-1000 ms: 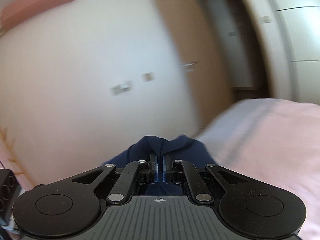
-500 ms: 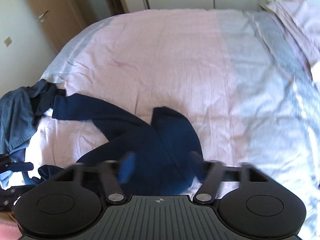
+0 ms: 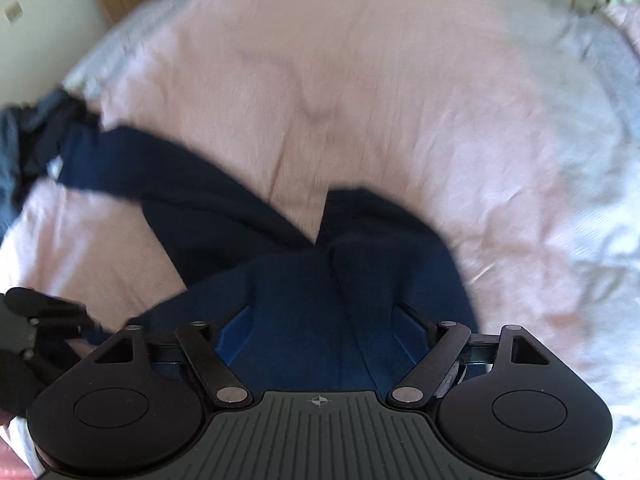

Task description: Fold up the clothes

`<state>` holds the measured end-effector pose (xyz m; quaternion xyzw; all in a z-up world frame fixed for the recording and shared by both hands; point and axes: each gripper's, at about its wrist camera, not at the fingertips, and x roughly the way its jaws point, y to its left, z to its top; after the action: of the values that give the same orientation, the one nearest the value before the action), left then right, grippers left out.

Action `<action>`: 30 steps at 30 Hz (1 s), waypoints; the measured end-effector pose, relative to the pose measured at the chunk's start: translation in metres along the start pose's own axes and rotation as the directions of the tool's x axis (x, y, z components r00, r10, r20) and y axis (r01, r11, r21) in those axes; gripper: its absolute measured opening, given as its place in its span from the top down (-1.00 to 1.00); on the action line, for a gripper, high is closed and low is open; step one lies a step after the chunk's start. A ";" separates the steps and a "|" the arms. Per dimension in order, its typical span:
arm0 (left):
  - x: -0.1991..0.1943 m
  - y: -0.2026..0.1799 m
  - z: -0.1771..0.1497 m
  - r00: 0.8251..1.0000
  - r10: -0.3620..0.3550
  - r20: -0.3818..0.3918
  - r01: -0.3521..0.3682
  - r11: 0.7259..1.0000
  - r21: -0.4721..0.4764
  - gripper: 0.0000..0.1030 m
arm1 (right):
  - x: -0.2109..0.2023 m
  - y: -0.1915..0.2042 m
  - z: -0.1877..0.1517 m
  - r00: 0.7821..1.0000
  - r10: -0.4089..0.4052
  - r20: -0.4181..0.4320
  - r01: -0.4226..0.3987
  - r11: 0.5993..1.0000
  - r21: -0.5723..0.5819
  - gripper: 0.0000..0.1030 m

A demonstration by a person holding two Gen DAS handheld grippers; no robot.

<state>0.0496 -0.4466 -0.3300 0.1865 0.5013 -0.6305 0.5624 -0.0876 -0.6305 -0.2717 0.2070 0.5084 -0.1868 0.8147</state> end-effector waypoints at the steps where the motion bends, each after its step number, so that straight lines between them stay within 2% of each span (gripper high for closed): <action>1: -0.008 -0.017 0.001 0.999 -0.035 0.019 0.034 0.998 0.053 0.91 | 0.004 -0.006 -0.002 1.000 0.023 -0.006 -0.022 0.999 0.042 0.28; 3: -0.024 -0.051 0.002 0.993 -0.109 0.051 0.100 0.982 0.159 0.92 | -0.003 -0.018 -0.010 0.999 0.041 -0.005 -0.041 0.996 0.074 0.49; 4: -0.032 -0.068 0.003 0.987 -0.146 0.064 0.130 0.968 0.212 0.92 | -0.017 -0.022 -0.018 1.000 0.024 0.012 -0.024 0.997 0.070 0.59; 5: -0.040 -0.085 0.003 0.980 -0.185 0.074 0.159 0.951 0.266 0.92 | -0.036 -0.027 -0.028 0.999 0.004 0.035 -0.006 0.997 0.072 0.61; 7: -0.056 -0.119 0.005 0.961 -0.261 0.089 0.211 0.905 0.370 0.91 | -0.081 -0.047 -0.052 0.996 -0.044 0.082 0.033 0.991 0.127 0.61; 8: -0.059 -0.137 0.005 0.949 -0.305 0.078 0.247 0.875 0.416 0.92 | -0.104 -0.060 -0.068 0.993 -0.068 0.101 0.050 0.983 0.176 0.61; 9: -0.052 -0.159 0.005 0.933 -0.358 0.035 0.306 0.840 0.449 0.92 | -0.124 -0.075 -0.085 0.989 -0.095 0.111 0.068 0.972 0.226 0.60; 11: -0.034 -0.200 0.005 0.895 -0.441 -0.063 0.411 0.763 0.498 0.73 | -0.152 -0.106 -0.125 0.982 -0.169 0.088 0.132 0.937 0.323 0.57; 12: -0.019 -0.218 0.003 0.886 -0.445 -0.127 0.444 0.741 0.503 0.40 | -0.156 -0.122 -0.147 0.979 -0.198 0.052 0.164 0.912 0.377 0.53; 13: -0.004 -0.233 0.000 0.879 -0.440 -0.183 0.468 0.726 0.505 0.23 | -0.157 -0.140 -0.168 0.975 -0.222 -0.006 0.202 0.875 0.441 0.20; 14: 0.007 -0.243 -0.004 0.884 -0.418 -0.211 0.464 0.725 0.510 0.24 | -0.157 -0.157 -0.188 0.964 -0.253 -0.075 0.256 0.825 0.503 -0.01; 16: 0.019 -0.251 -0.010 0.906 -0.366 -0.212 0.421 0.737 0.529 0.25 | -0.165 -0.175 -0.214 0.949 -0.302 -0.088 0.297 0.768 0.567 -0.01; 17: 0.019 -0.246 -0.008 0.918 -0.352 -0.185 0.396 0.763 0.511 0.25 | -0.169 -0.183 -0.225 0.943 -0.322 -0.089 0.309 0.742 0.595 -0.03; 18: 0.019 -0.239 -0.006 0.927 -0.338 -0.160 0.372 0.792 0.483 0.24 | -0.172 -0.185 -0.230 0.949 -0.312 -0.053 0.279 0.746 0.605 -0.06; 20: 0.018 -0.214 0.000 0.949 -0.291 -0.125 0.316 0.853 0.416 0.24 | -0.170 -0.181 -0.230 0.963 -0.269 0.009 0.209 0.770 0.603 -0.42; 21: 0.018 -0.201 0.002 0.959 -0.257 -0.115 0.282 0.874 0.396 0.24 | -0.166 -0.174 -0.226 0.973 -0.226 0.046 0.156 0.794 0.588 -0.50; 24: 0.016 -0.159 0.003 0.984 -0.134 -0.115 0.168 0.913 0.373 0.24 | -0.144 -0.135 -0.205 0.987 -0.090 0.137 0.005 0.852 0.524 -0.69; 26: 0.008 -0.129 0.004 0.993 -0.070 -0.097 0.100 0.928 0.360 0.23 | -0.122 -0.105 -0.187 0.989 -0.001 0.151 -0.068 0.889 0.453 -0.75; 27: 0.003 -0.117 0.009 0.996 -0.034 -0.088 0.064 0.929 0.363 0.23 | -0.109 -0.092 -0.179 0.991 0.015 0.136 -0.070 0.910 0.409 -0.75; 28: -0.002 -0.107 0.018 0.997 0.002 -0.075 0.026 0.929 0.369 0.19 | -0.095 -0.079 -0.172 0.993 0.029 0.115 -0.069 0.929 0.364 -0.75; 30: -0.003 -0.091 0.036 0.997 0.057 -0.049 -0.033 0.920 0.389 0.04 | -0.061 -0.063 -0.165 1.000 -0.002 0.003 0.001 0.962 0.272 -0.75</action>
<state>-0.0194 -0.4874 -0.2733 0.3243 0.3785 -0.6985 0.5136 -0.2694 -0.5905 -0.2910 0.3161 0.4766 -0.2560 0.7794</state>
